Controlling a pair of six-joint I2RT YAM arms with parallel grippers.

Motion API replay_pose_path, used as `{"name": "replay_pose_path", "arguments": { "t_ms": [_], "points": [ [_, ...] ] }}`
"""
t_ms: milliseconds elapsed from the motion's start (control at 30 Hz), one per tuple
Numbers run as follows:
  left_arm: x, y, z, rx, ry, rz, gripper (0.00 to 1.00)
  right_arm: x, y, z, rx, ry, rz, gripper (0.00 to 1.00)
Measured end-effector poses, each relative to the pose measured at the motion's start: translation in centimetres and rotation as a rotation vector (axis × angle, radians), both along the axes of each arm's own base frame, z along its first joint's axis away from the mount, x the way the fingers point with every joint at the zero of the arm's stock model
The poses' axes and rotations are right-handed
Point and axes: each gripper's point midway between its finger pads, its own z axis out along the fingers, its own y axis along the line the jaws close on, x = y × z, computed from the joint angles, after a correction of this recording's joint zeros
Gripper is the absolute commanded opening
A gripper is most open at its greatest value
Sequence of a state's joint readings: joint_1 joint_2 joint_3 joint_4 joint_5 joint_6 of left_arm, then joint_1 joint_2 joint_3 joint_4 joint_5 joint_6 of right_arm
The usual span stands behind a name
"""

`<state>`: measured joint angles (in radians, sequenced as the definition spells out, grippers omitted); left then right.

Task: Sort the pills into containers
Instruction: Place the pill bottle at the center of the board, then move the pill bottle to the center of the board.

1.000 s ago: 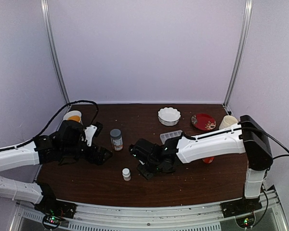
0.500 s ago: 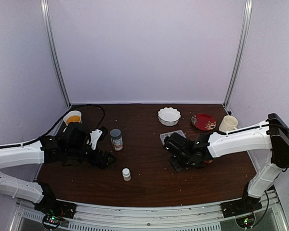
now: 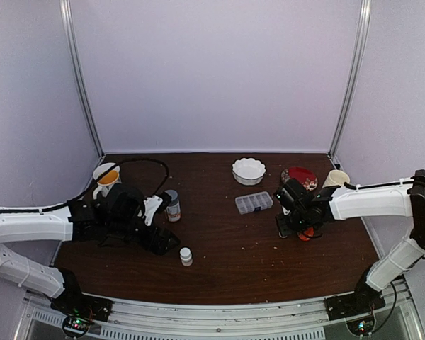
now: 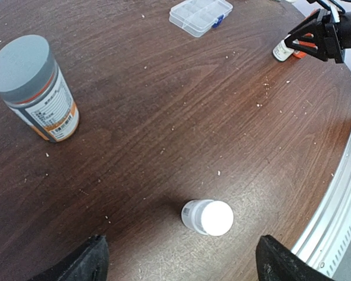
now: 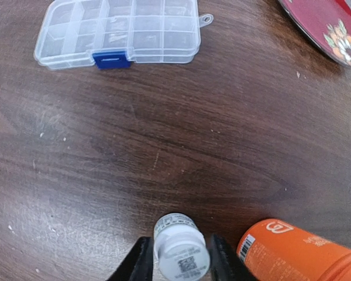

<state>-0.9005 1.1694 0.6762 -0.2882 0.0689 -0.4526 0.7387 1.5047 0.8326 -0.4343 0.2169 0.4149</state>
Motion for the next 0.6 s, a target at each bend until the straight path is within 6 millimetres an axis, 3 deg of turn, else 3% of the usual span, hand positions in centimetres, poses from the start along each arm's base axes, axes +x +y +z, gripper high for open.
{"name": "replay_pose_path", "arguments": {
  "t_ms": [100, 267, 433, 600],
  "points": [
    [-0.2, -0.6, 0.1, 0.014, -0.011, -0.009, 0.91, 0.1, 0.1, 0.0, 0.014, 0.006, 0.001, 0.58],
    [-0.7, -1.7, 0.4, 0.054, -0.044, -0.026, 0.90, 0.1, 0.3, 0.6, 0.030, 0.001, 0.022, 0.62],
    [-1.6, -3.2, 0.3, 0.108, -0.064, -0.059, 0.83, 0.7, 0.9, 4.1, 0.072, -0.068, 0.048, 0.61],
    [-2.1, -4.5, -1.0, 0.182, -0.047, -0.087, 0.78, 1.1, 1.3, 7.0, 0.113, -0.132, 0.065, 0.61]
  ]
}}
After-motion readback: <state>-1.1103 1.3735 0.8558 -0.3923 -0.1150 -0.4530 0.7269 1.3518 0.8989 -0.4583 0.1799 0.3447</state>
